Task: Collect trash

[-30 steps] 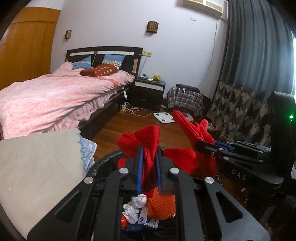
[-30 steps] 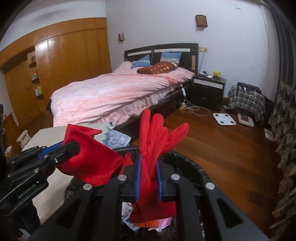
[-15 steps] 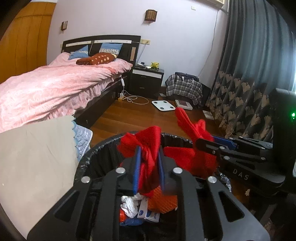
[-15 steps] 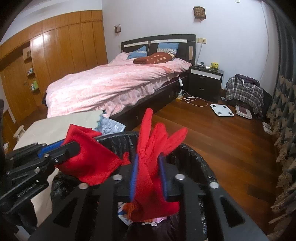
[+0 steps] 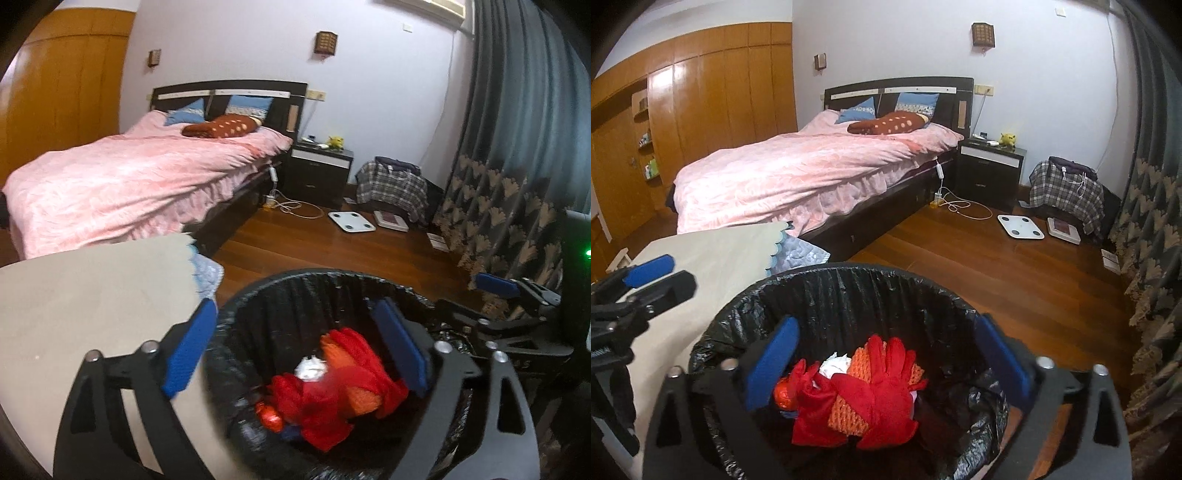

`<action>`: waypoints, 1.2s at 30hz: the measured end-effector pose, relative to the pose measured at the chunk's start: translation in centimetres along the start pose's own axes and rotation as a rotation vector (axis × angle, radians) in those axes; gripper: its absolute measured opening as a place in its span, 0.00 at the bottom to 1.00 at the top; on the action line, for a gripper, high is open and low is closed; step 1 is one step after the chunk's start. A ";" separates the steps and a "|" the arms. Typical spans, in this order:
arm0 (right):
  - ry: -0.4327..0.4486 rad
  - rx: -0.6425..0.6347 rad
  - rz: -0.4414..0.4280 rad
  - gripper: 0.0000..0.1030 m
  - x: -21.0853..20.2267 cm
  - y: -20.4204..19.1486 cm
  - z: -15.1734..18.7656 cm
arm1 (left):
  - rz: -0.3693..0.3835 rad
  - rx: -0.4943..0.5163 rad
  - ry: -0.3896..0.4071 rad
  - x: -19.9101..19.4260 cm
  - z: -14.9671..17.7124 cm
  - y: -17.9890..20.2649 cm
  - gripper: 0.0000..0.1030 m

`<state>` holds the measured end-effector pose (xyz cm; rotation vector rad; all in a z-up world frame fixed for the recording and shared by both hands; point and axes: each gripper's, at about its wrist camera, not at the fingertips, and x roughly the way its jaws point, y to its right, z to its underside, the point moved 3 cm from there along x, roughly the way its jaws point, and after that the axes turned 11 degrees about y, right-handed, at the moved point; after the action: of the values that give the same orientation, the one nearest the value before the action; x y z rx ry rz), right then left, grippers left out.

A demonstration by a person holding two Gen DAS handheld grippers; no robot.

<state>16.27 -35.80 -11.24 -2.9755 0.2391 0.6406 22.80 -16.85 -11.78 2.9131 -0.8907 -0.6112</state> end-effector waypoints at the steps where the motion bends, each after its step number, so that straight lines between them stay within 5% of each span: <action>1: 0.002 0.002 -0.006 0.94 -0.3 -0.2 -0.1 | -0.011 -0.001 0.001 -0.4 -0.1 -0.3 0.87; 18: 0.009 -0.003 -0.144 0.94 -5.9 -6.5 -1.0 | -0.200 0.009 0.015 -9.8 -0.4 -4.0 0.92; 36: 0.050 -0.046 -0.202 0.94 -9.4 -9.3 -2.6 | -0.255 0.024 0.045 -15.0 -1.1 -3.2 0.92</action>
<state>10.48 -25.70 -4.49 -3.0085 -0.0734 0.5551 13.48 -6.11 -5.87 3.0742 -0.5285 -0.5479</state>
